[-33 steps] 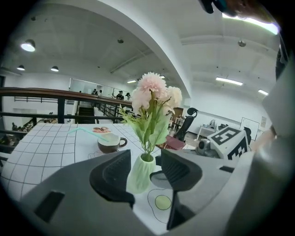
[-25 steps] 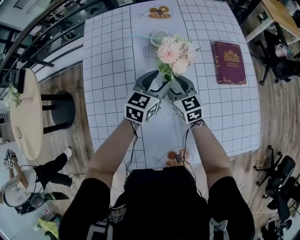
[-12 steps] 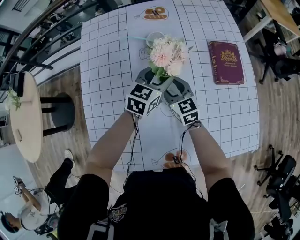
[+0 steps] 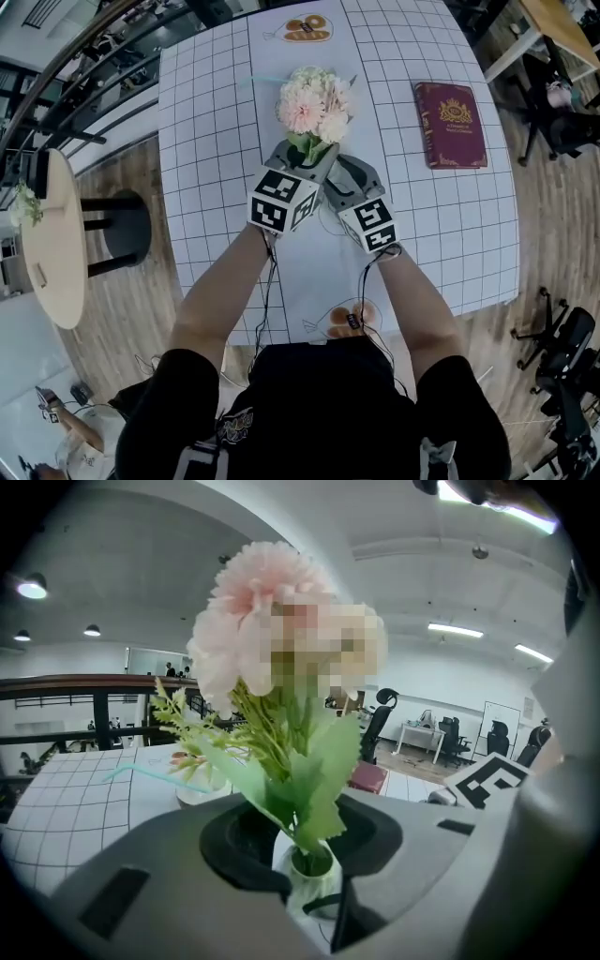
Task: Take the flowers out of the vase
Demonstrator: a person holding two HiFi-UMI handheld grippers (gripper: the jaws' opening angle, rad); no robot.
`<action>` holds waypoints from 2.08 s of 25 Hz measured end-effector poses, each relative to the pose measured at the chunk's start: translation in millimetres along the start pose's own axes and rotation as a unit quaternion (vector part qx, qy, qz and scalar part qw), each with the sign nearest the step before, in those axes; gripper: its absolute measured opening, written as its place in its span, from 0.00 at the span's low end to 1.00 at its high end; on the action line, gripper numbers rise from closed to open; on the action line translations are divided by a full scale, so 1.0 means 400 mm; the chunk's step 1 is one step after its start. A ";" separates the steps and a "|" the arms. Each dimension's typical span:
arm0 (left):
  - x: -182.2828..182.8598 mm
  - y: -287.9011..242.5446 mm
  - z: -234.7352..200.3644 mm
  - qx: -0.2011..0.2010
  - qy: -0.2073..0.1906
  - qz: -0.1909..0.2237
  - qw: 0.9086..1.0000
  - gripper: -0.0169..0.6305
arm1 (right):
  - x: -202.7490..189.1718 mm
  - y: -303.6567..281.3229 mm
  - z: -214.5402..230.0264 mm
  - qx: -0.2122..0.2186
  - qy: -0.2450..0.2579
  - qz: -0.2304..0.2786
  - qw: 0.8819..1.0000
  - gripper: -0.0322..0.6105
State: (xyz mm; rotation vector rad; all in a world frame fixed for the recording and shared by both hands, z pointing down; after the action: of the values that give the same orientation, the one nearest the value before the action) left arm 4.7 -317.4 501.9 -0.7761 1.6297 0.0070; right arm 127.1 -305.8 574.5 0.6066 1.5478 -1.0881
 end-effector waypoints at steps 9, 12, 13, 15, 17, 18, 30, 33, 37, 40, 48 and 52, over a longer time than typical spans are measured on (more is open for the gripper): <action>0.039 0.050 0.003 -0.001 0.015 0.050 0.999 0.18 | -0.003 0.000 0.001 -0.002 0.001 0.002 1.000 0.40; 0.066 0.083 0.008 -0.004 0.022 0.077 0.997 0.18 | -0.003 0.000 0.002 -0.004 0.002 0.005 1.000 0.40; 0.077 0.097 0.009 -0.004 0.025 0.087 0.996 0.18 | -0.004 0.000 0.001 -0.004 0.002 0.004 1.000 0.40; 0.101 0.127 0.013 -0.004 0.029 0.108 0.994 0.18 | -0.005 0.000 0.001 -0.004 0.001 0.003 1.000 0.40; 0.126 0.159 0.016 -0.006 0.034 0.128 0.991 0.18 | -0.005 0.002 0.002 -0.004 0.001 0.002 1.000 0.40; 0.138 0.177 0.017 -0.007 0.036 0.137 0.990 0.18 | -0.005 0.002 0.002 -0.005 0.001 0.002 1.000 0.40; 0.174 0.403 -0.018 0.026 0.045 0.200 0.978 0.18 | 0.003 -0.001 0.008 -0.001 -0.006 -0.014 1.000 0.41; 0.137 0.447 -0.038 0.045 0.049 0.187 0.980 0.18 | 0.003 0.006 0.007 -0.001 -0.019 -0.023 1.000 0.41; 0.082 0.497 -0.060 0.058 0.050 0.169 0.983 0.18 | 0.011 0.043 -0.010 -0.021 -0.024 -0.023 0.999 0.41; 0.043 0.530 -0.070 0.054 0.048 0.156 0.985 0.18 | 0.021 0.088 -0.033 -0.047 -0.042 -0.018 0.998 0.41; -0.060 0.670 -0.069 0.012 0.055 0.121 0.991 0.18 | 0.086 0.249 -0.199 -0.112 -0.145 0.023 0.983 0.09; -0.105 0.760 -0.056 -0.011 0.049 0.107 0.993 0.18 | 0.138 0.314 -0.322 -0.133 -0.172 0.049 0.975 0.09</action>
State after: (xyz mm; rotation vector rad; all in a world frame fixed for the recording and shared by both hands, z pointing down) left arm -161.2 -72.3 418.2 -0.6228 1.8022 0.1422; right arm 155.5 -145.5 479.7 0.2894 1.3147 -0.8414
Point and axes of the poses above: the fingertips, and each gripper's own axes: y backward along the fingers, z to its right, x out of its top, the point moved 10 cm from there along y, backward along the fingers, and after that the axes turned 7 degrees about y, right-handed, at the moved point
